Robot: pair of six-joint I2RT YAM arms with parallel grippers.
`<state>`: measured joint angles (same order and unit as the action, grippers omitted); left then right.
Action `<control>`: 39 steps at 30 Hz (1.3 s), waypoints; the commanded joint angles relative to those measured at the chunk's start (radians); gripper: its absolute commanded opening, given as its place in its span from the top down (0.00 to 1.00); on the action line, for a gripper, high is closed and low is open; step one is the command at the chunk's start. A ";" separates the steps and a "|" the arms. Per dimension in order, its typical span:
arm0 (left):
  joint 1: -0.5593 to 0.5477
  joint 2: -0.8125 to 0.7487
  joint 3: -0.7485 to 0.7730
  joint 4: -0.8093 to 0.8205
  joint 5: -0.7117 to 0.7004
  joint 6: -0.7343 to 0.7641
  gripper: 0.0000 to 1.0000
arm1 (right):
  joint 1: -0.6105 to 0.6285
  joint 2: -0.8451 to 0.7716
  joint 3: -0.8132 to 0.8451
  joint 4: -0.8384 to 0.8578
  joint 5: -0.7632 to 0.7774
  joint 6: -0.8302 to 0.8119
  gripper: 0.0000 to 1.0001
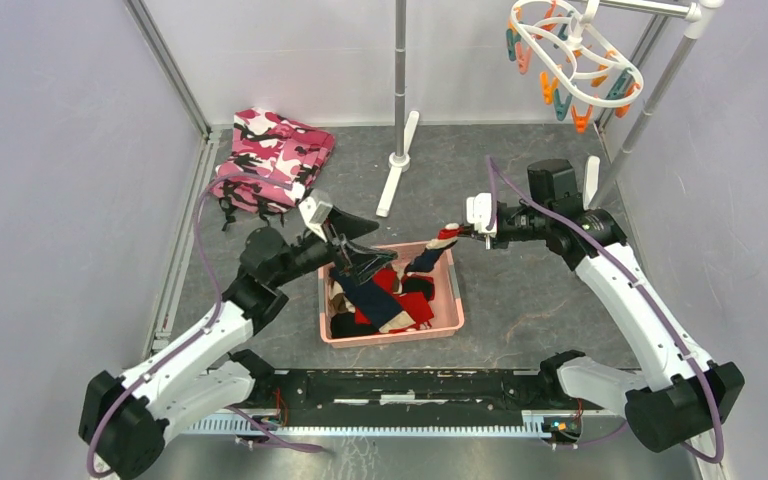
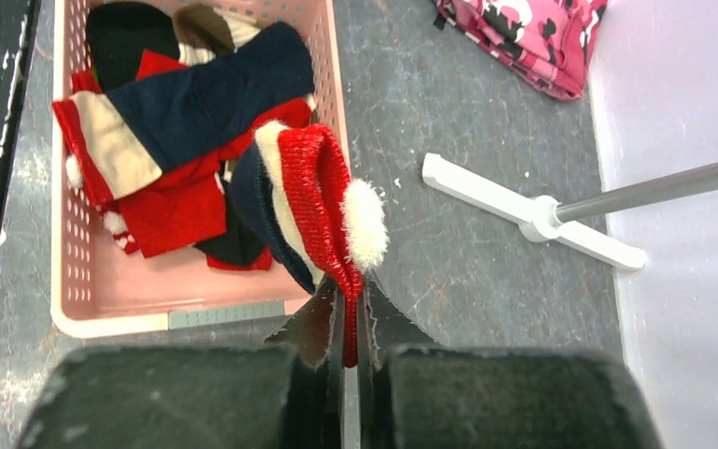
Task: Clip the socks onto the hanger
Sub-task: Pick up the sock from the bin.
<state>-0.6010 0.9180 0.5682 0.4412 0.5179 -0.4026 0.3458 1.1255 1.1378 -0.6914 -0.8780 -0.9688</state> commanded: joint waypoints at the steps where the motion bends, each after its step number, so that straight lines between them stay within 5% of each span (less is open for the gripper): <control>1: 0.003 -0.020 0.020 0.094 0.065 0.179 0.00 | -0.002 -0.003 0.041 -0.113 0.030 -0.114 1.00; 5: -0.031 0.067 0.100 0.062 0.112 0.197 0.02 | -0.002 -0.003 0.043 -0.130 0.012 -0.131 1.00; 11: -0.184 0.180 0.194 -0.005 0.000 0.311 0.05 | -0.002 0.010 0.042 -0.143 -0.017 -0.146 1.00; 20: -0.275 0.356 0.322 -0.074 -0.063 0.340 0.33 | -0.002 0.016 0.038 -0.154 -0.036 -0.159 1.00; 24: -0.278 0.393 0.366 -0.134 -0.070 0.360 0.55 | -0.002 0.014 0.039 -0.161 -0.043 -0.166 1.00; 28: -0.278 0.401 0.382 -0.154 -0.078 0.367 0.96 | -0.001 0.017 0.038 -0.167 -0.059 -0.173 0.99; 30: -0.278 0.383 0.368 -0.139 -0.113 0.359 0.98 | -0.004 0.017 0.038 -0.169 -0.065 -0.173 0.86; 35: -0.279 0.274 0.244 -0.026 -0.335 0.348 0.98 | -0.130 0.016 0.084 -0.208 -0.173 -0.136 0.28; 39: -0.283 0.209 0.132 0.140 -0.405 0.376 0.98 | -0.206 0.007 0.126 -0.232 -0.206 -0.127 0.16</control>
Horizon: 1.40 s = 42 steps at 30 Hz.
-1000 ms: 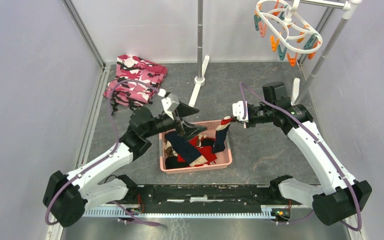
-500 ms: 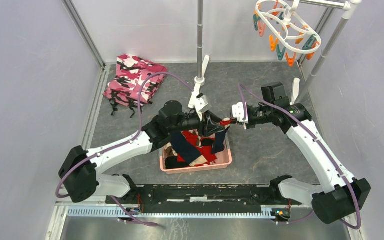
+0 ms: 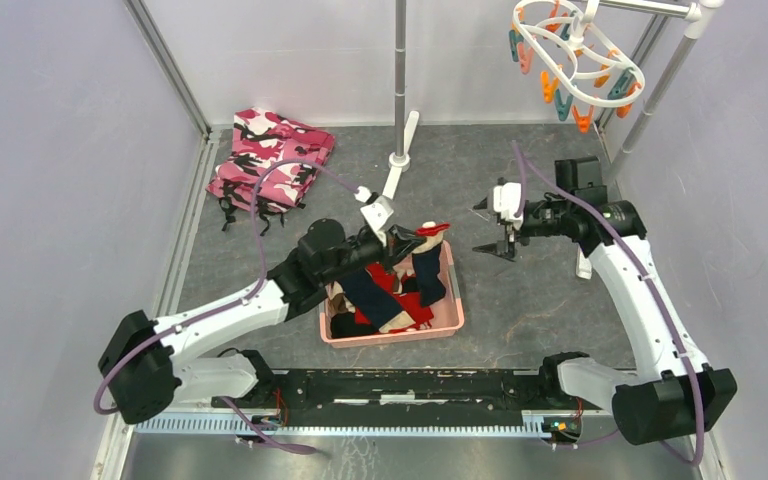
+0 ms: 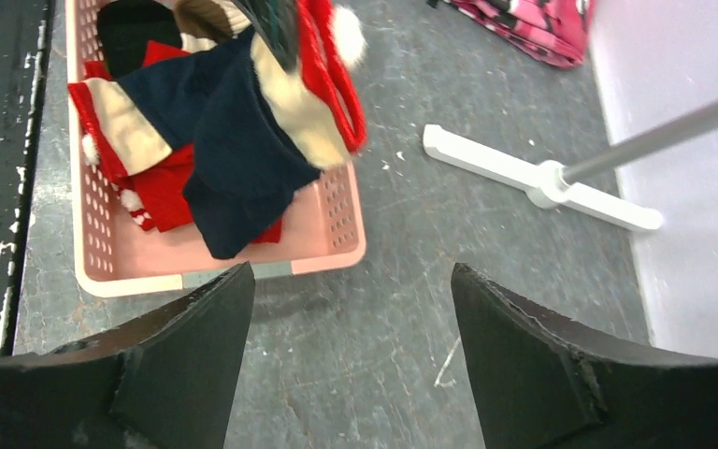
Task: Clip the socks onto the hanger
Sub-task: Pick up the sock from the bin, then adjust the hanger on the clothesline.
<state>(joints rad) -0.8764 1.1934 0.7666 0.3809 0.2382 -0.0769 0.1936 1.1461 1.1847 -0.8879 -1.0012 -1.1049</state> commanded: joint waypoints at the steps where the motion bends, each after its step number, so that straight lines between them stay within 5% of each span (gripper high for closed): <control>1: -0.007 -0.070 -0.074 0.226 -0.124 0.059 0.98 | -0.072 -0.014 0.112 -0.052 -0.083 0.013 0.15; 7: -0.004 -0.013 0.052 0.156 -0.107 0.129 0.98 | -0.147 0.021 0.358 -0.065 -0.008 0.193 0.09; 17: 0.034 0.015 0.114 0.109 0.004 0.021 0.98 | -0.240 0.023 0.514 0.282 0.142 0.789 0.02; 29: 0.034 0.007 0.138 0.084 0.142 -0.074 0.98 | -0.422 -0.134 0.416 0.277 0.488 0.878 0.08; 37: 0.034 0.025 0.161 0.092 0.201 -0.092 0.98 | -0.432 -0.127 0.338 0.344 0.477 0.856 0.27; 42: 0.034 0.021 0.157 0.080 0.190 -0.082 0.98 | -0.432 -0.133 0.262 0.425 0.462 0.844 0.28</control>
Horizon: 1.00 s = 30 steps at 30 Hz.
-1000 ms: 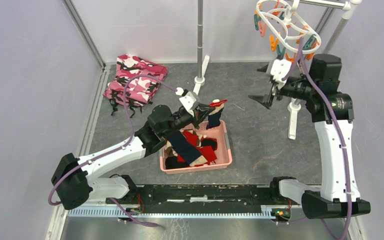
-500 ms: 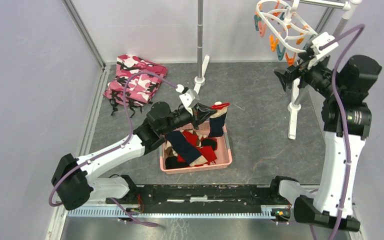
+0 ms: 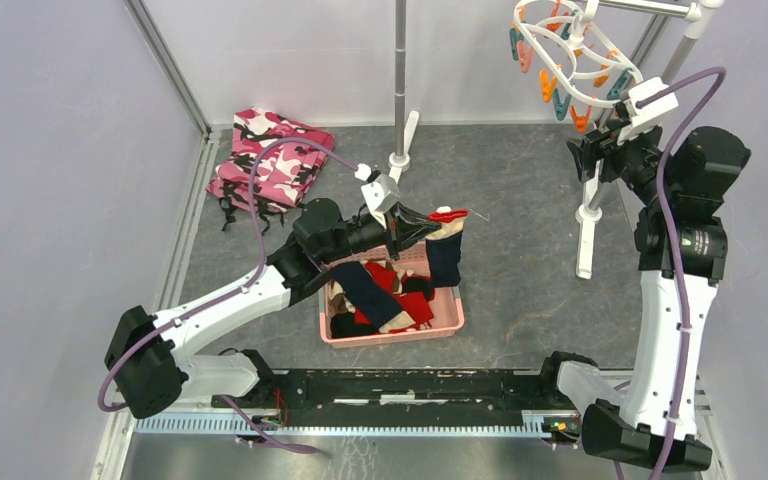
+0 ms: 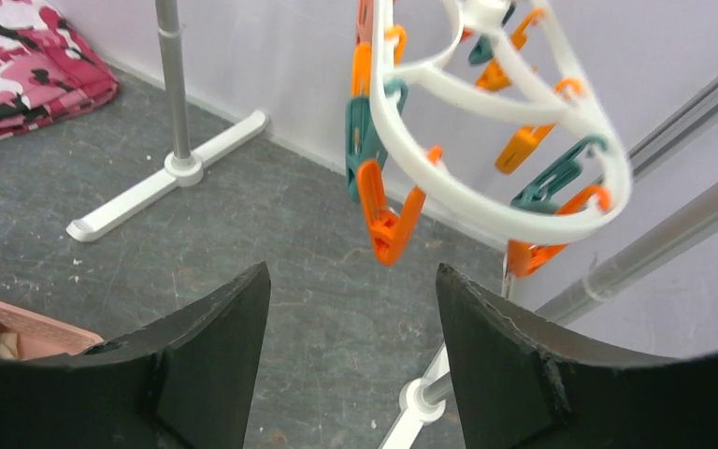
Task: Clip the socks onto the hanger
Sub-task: Adjust the hanger on the clothesline.
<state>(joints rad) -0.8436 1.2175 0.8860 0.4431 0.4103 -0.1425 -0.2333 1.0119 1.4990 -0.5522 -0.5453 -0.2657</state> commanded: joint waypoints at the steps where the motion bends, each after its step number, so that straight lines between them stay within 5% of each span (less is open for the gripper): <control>1: 0.001 -0.002 0.037 0.016 0.017 -0.017 0.98 | -0.005 -0.009 -0.072 0.098 0.009 -0.008 0.27; 8: 0.001 0.018 0.038 0.014 0.022 -0.025 0.98 | -0.004 -0.040 -0.156 0.029 0.063 -0.266 0.06; 15: 0.001 0.033 0.036 0.028 0.023 -0.021 0.98 | -0.005 -0.082 -0.246 0.024 0.029 -0.322 0.06; 26: 0.006 0.070 0.044 0.078 0.046 -0.049 0.98 | -0.005 -0.085 -0.272 0.028 -0.001 -0.162 0.02; 30: 0.008 0.111 -0.002 0.271 0.045 -0.260 0.98 | -0.003 -0.144 -0.433 0.198 -0.362 0.110 0.02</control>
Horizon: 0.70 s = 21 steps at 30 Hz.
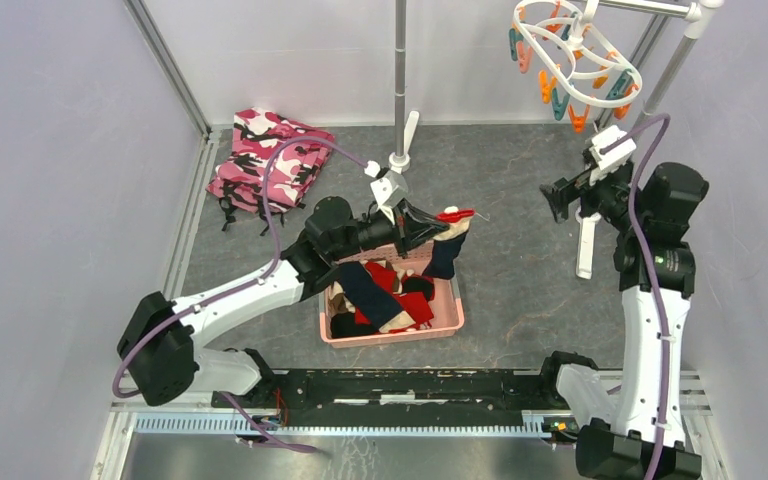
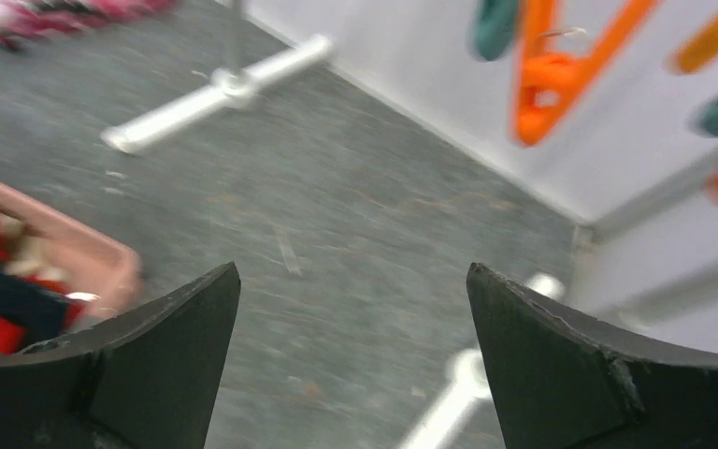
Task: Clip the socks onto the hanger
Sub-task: Adjust the hanger on the clothesline.
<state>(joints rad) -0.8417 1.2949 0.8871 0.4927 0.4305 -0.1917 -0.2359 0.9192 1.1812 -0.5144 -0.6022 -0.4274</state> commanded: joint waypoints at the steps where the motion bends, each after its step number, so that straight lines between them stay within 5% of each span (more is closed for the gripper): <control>1: 0.005 0.056 -0.016 0.284 0.027 -0.285 0.98 | 0.002 -0.078 -0.187 0.267 -0.342 0.384 0.02; 7: -0.063 0.215 0.017 0.507 -0.049 -0.579 0.98 | 0.034 -0.125 -0.250 0.376 -0.389 0.550 0.02; 13: -0.177 0.432 0.151 0.566 -0.218 -0.692 0.98 | 0.106 -0.228 -0.324 0.603 -0.240 0.775 0.02; 21: -0.257 0.619 0.303 0.669 -0.231 -0.786 0.98 | 0.153 -0.258 -0.428 0.772 -0.097 0.956 0.02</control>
<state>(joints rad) -1.0752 1.8858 1.1175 1.0367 0.2394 -0.8997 -0.1047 0.6601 0.7933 0.1421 -0.7856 0.4026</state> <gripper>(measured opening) 0.044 0.979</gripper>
